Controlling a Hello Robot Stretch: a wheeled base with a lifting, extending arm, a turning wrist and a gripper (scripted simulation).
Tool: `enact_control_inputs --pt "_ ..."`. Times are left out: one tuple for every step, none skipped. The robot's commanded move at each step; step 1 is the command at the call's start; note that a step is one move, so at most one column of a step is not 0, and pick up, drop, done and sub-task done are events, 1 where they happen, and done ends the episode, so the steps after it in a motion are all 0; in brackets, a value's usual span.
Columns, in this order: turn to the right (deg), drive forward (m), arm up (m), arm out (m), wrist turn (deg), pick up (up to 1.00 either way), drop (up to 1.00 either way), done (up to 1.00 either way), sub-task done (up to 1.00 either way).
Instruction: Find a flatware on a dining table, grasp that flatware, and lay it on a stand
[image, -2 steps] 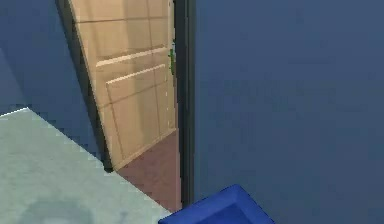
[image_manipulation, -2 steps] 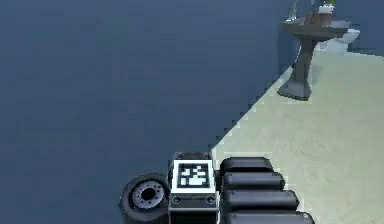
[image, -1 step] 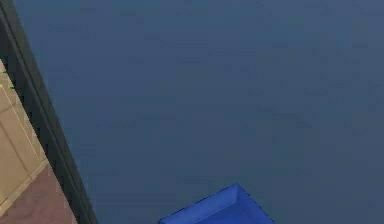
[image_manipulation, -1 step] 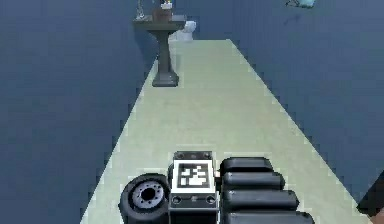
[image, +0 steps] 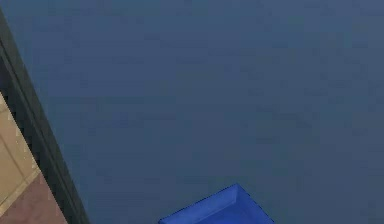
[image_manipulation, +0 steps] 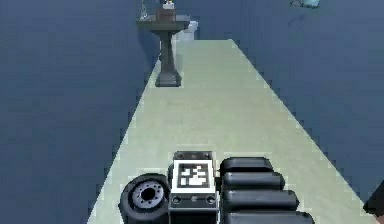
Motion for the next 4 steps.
enact_control_inputs --pt "-45.0 0.0 0.0 0.0 0.0 0.0 0.0 0.0 0.0" --pt "-21.0 0.0 0.0 0.0 0.0 0.0 0.0 0.0 0.0" --pt "0.0 0.65 0.0 0.0 0.0 0.0 0.0 0.0 0.0" --pt "-27.0 0.0 0.0 0.0 0.0 0.0 0.0 0.0 0.0"
